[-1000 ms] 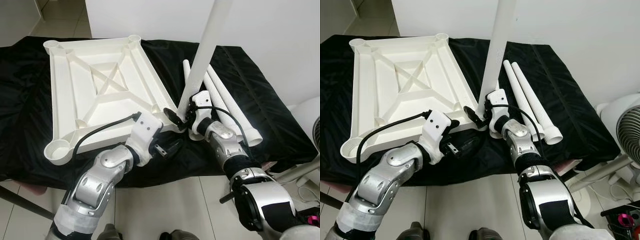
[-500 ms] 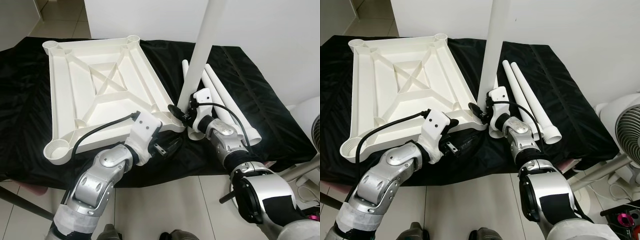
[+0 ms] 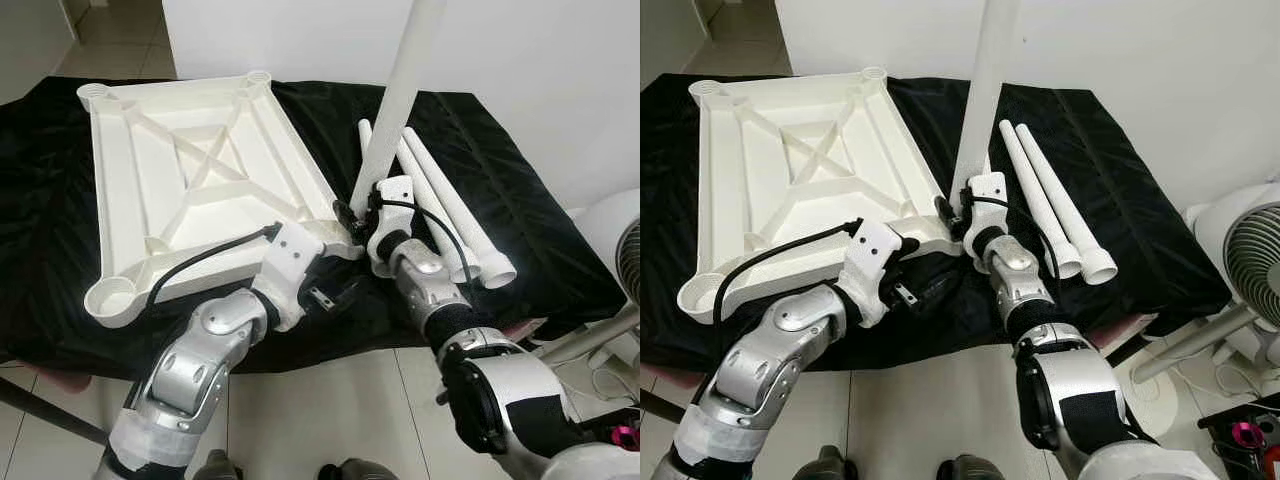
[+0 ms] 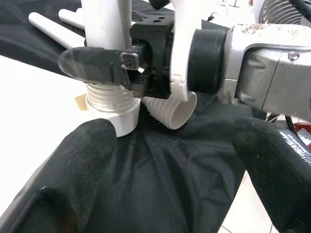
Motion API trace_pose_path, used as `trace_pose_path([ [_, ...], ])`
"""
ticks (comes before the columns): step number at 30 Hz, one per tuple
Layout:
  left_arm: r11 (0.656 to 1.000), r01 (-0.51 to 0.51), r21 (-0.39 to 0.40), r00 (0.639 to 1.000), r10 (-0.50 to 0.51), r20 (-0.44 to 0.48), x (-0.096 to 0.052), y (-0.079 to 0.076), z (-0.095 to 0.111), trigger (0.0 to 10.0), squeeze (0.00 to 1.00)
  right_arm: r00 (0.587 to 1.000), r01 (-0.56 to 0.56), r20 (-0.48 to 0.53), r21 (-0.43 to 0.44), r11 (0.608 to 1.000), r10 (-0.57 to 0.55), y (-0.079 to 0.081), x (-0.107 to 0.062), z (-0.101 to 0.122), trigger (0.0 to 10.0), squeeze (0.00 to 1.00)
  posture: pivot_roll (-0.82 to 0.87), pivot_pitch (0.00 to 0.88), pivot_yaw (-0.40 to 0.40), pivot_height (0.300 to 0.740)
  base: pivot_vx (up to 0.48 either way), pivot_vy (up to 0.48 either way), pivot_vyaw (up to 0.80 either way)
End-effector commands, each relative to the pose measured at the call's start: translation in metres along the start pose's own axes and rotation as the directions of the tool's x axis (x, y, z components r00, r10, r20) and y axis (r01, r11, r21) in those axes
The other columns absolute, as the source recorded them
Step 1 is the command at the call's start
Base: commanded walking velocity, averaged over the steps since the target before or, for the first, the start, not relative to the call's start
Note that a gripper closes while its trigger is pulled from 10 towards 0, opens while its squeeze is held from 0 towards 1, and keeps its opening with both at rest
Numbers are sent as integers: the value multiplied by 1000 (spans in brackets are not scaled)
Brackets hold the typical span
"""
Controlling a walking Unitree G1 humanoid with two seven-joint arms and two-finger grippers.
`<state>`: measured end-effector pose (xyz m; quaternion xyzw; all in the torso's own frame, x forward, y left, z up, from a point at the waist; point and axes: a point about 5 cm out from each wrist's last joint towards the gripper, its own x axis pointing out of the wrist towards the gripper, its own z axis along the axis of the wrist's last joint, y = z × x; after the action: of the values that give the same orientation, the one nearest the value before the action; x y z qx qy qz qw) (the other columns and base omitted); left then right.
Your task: Building children table
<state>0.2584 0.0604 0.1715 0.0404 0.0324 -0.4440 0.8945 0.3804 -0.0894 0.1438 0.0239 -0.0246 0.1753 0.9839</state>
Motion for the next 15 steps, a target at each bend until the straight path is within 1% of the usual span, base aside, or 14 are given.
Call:
trace_pose_path([
  [1, 1000, -28, 4, 1000, 28, -9, 3, 1, -1, 10000, 0, 984, 177, -46, 49, 983, -174, 7, -6, -16, 10000, 0, 19, 45, -69, 740, 0, 0, 0],
  [2, 1000, -29, 3, 1000, 29, -9, 3, 1, -1, 10000, 0, 979, 202, -46, 59, 978, -200, 9, -7, -17, 10000, 0, 19, 45, -69, 740, 0, 0, 0],
  [4, 1000, -29, 3, 1000, 29, -9, 3, 1, -1, 10000, 0, 979, 202, -46, 59, 978, -200, 9, -7, -17, 10000, 0, 19, 45, -69, 740, 0, 0, 0],
  [7, 1000, -26, -5, 1000, 26, -4, 4, -1, -1, 10000, 0, 966, 257, -29, 60, 964, -256, 17, -8, -17, 10000, 0, 19, 42, -71, 740, 0, 0, 0],
  [10, 1000, -21, -6, 1000, 21, -5, 4, -2, -1, 10000, 0, 968, 250, -19, 43, 967, -250, 26, -8, -15, 10000, 0, 19, 42, -71, 740, 0, 0, 0],
  [15, 1000, -21, -6, 1000, 21, -4, 4, -2, -1, 10000, 0, 968, 252, -12, 35, 967, -251, 27, -8, -14, 10000, 0, 18, 38, -74, 740, 0, 0, 0],
])
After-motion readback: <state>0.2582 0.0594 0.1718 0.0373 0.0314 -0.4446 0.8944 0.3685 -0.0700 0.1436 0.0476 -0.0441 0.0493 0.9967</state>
